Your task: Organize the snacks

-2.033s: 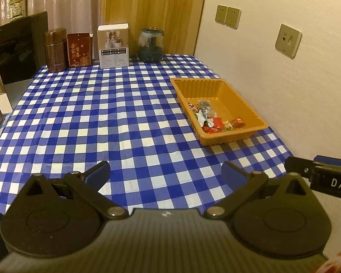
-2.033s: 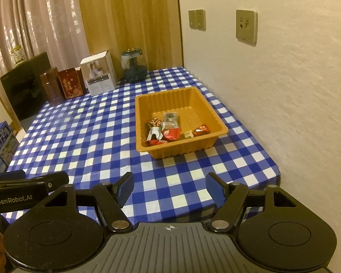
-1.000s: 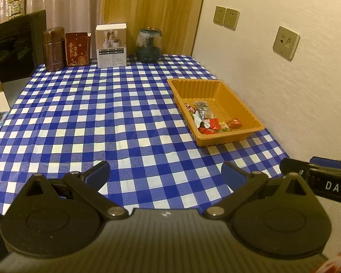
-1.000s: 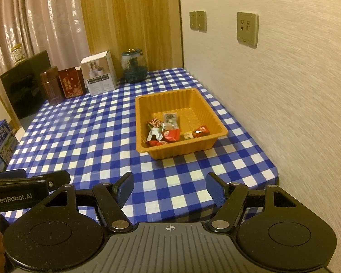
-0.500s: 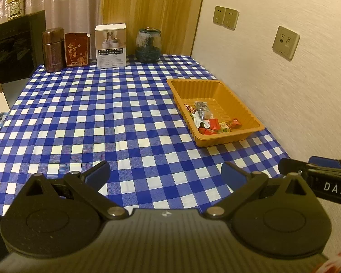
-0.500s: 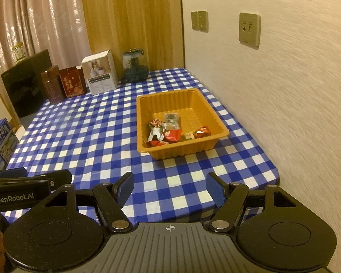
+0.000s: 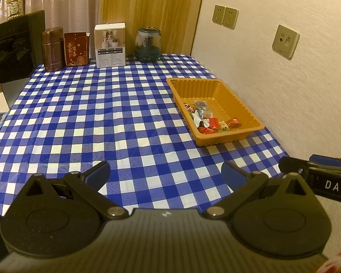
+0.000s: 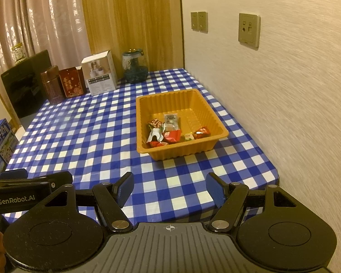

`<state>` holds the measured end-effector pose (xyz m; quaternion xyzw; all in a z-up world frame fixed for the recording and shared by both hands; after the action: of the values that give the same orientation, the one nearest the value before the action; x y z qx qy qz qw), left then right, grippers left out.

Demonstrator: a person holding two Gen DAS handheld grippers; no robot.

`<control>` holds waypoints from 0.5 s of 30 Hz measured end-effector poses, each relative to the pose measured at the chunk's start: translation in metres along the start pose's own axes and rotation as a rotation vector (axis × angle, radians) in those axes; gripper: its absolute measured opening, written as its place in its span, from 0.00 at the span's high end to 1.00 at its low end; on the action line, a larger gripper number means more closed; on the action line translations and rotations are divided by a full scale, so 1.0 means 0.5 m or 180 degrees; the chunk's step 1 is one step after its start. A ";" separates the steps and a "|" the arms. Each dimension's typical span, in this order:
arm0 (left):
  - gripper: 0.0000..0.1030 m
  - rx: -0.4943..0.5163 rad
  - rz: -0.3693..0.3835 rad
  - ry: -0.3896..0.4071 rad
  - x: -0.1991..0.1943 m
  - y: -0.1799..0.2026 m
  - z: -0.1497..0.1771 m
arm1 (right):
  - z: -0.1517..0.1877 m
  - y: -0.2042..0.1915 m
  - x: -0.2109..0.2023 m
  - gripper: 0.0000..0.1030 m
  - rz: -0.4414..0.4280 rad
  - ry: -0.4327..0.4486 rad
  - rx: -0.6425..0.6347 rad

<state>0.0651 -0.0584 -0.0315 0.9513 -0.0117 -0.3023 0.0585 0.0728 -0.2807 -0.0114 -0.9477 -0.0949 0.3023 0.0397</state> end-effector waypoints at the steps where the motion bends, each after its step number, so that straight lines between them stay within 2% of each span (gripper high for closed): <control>1: 0.00 -0.0001 0.0001 -0.0002 0.000 0.000 0.000 | -0.001 0.001 0.001 0.32 -0.0001 -0.0001 -0.0002; 15: 0.00 0.0009 0.0015 0.0008 0.000 0.002 0.001 | -0.001 0.000 0.000 0.32 0.0000 0.0002 -0.0003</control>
<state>0.0650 -0.0595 -0.0317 0.9518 -0.0142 -0.3009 0.0579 0.0731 -0.2808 -0.0111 -0.9478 -0.0951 0.3019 0.0392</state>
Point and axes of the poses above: each gripper's, at about its wrist camera, not at the fingertips, and x roughly the way its jaws point, y to its right, z to its underside, the point moved 6 cm from there along x, roughly the way its jaws point, and after that the axes turned 6 degrees about y, right-handed, at the moved point
